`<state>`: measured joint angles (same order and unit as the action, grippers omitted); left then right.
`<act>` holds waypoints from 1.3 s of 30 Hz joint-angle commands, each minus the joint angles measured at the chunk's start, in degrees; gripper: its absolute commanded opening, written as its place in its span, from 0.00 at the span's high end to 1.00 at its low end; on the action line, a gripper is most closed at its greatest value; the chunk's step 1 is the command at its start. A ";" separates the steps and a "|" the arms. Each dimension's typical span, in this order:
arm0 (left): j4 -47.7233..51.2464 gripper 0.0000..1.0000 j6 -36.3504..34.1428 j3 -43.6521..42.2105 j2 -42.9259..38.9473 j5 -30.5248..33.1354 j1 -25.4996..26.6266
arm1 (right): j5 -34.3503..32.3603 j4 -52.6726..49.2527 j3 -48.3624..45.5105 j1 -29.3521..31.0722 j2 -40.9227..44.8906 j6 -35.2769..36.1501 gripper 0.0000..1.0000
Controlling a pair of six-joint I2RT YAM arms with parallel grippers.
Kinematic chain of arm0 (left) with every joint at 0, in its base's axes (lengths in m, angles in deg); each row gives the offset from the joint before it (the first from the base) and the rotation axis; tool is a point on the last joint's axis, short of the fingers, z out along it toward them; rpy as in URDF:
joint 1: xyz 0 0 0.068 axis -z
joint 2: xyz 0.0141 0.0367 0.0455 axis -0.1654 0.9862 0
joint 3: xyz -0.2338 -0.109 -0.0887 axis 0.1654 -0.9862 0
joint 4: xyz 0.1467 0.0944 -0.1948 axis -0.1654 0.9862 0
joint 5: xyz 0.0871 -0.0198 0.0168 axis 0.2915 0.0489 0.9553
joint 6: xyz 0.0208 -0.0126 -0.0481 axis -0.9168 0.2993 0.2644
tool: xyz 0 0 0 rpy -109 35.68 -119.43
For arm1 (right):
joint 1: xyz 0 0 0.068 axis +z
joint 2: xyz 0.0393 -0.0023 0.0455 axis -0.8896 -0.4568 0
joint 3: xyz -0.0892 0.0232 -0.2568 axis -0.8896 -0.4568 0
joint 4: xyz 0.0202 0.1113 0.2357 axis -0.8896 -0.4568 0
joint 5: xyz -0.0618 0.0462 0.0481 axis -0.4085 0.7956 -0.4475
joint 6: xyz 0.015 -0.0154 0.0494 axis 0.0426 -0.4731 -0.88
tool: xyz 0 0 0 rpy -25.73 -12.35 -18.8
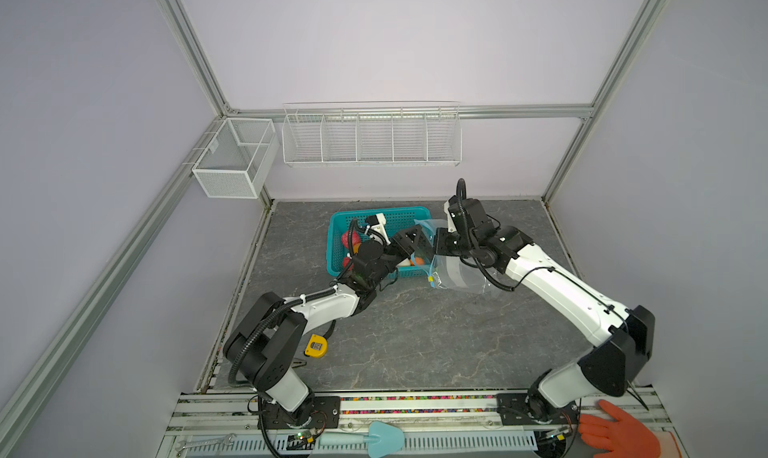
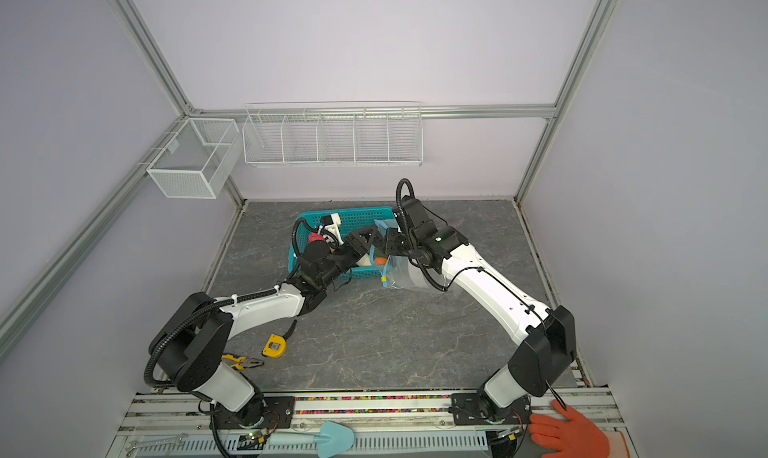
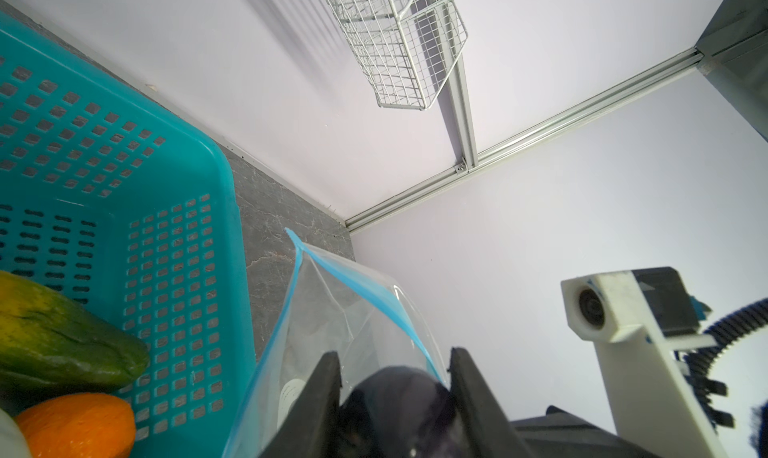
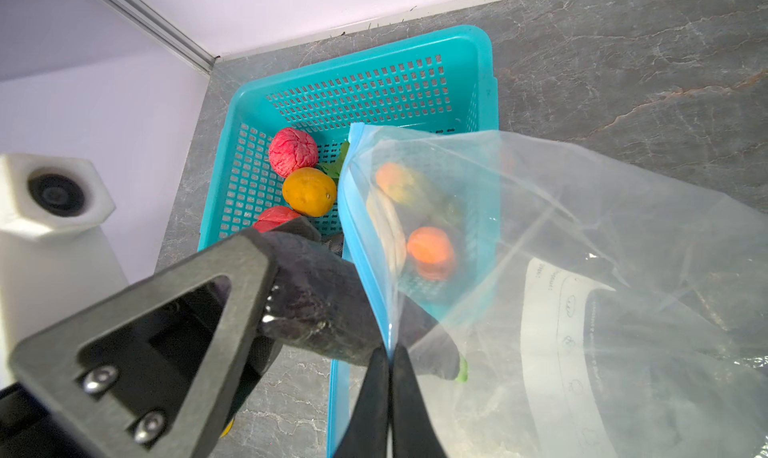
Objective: Place the food in the zip-top bag and seal the zipper
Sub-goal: 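Lower the dark eggplant into the bag opening with the left gripper, then open the left gripper to drop the eggplant into the bag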
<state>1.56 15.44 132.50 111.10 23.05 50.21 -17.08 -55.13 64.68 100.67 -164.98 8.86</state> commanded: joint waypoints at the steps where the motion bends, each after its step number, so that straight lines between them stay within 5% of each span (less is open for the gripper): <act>1: -0.65 0.91 -1.13 0.27 -2.21 1.21 0.27 | -0.71 0.58 1.01 -0.37 0.77 -0.87 0.94; 12: -3.63 0.84 -1.05 -0.17 0.43 0.47 1.04 | -1.02 1.86 0.53 -0.72 2.82 -1.75 0.94; 24: -0.13 0.56 -0.51 0.85 2.53 -0.16 2.02 | -0.49 1.97 0.40 -0.90 3.12 -2.02 0.94; 30: 4.47 0.29 -3.20 1.08 1.07 1.22 2.03 | -1.01 2.04 -0.65 -0.86 3.59 -2.06 0.94; 39: 9.97 0.27 -7.59 1.93 -3.40 0.70 1.41 | -1.69 1.65 -0.48 -1.28 4.04 -1.59 0.94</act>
<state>9.30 10.61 132.30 111.21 23.90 51.89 -17.95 -54.32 64.33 99.92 -163.08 7.61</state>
